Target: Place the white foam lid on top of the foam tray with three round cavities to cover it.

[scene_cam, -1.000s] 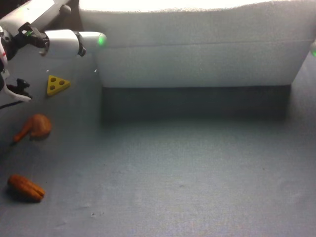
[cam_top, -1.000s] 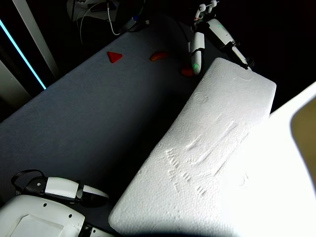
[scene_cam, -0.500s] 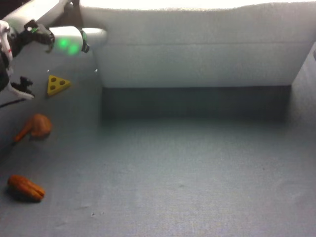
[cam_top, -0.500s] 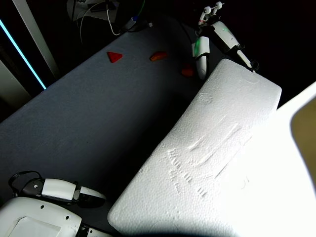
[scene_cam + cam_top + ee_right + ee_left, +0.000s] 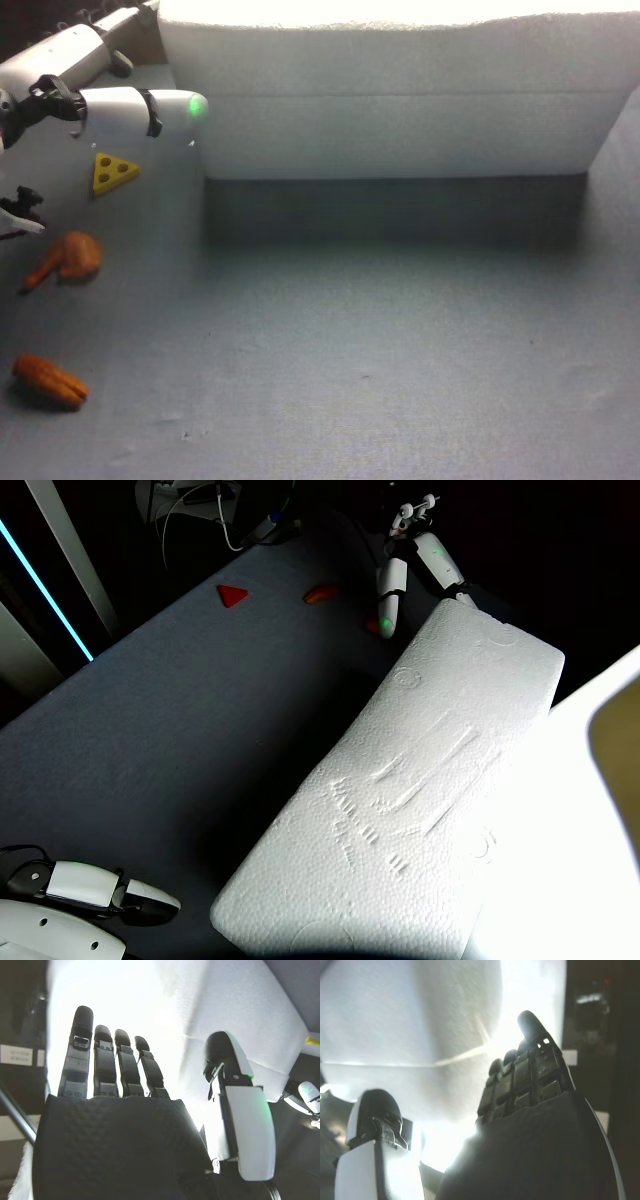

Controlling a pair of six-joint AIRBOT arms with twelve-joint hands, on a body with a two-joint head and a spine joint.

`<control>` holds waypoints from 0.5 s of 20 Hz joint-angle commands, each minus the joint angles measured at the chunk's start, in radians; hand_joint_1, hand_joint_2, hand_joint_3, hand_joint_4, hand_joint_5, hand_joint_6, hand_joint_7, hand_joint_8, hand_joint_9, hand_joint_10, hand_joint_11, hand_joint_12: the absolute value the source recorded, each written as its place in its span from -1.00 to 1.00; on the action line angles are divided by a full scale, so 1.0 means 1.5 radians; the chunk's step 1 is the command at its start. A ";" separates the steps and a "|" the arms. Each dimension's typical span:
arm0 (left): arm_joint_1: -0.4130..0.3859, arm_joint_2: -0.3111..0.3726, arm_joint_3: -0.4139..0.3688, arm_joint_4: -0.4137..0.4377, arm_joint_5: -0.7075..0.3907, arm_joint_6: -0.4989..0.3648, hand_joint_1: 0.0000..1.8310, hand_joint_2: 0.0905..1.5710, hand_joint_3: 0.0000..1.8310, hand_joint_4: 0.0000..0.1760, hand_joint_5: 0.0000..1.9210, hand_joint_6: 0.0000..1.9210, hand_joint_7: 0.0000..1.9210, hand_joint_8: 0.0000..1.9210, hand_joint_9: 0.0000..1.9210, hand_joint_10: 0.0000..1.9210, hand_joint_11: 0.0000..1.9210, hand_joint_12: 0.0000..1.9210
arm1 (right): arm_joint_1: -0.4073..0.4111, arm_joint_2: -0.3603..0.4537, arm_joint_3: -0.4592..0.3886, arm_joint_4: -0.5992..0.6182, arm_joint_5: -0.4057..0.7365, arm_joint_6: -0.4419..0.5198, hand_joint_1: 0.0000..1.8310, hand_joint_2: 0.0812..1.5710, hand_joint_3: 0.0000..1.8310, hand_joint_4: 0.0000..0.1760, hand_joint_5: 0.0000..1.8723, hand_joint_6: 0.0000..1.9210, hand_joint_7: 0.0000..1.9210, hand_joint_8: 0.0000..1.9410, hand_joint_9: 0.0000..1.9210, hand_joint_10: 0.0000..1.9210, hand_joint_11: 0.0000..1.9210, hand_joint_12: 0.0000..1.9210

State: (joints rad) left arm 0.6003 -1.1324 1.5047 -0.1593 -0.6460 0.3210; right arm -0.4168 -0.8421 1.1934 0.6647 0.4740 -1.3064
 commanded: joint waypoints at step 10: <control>-0.010 0.031 -0.032 0.018 -0.148 -0.001 -0.49 0.25 -1.00 -0.79 -0.94 -0.99 -0.95 -0.99 -0.96 -0.99 -1.00 -0.35 | 0.033 0.027 -0.030 -0.068 0.109 0.002 -0.67 0.63 -1.00 -1.00 -1.00 -1.00 -1.00 -1.00 -0.98 -0.99 -1.00 0.12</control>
State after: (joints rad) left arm 0.5983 -1.0885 1.4574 -0.1192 -0.7467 0.3248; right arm -0.3779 -0.8200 1.1454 0.5762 0.5220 -1.3060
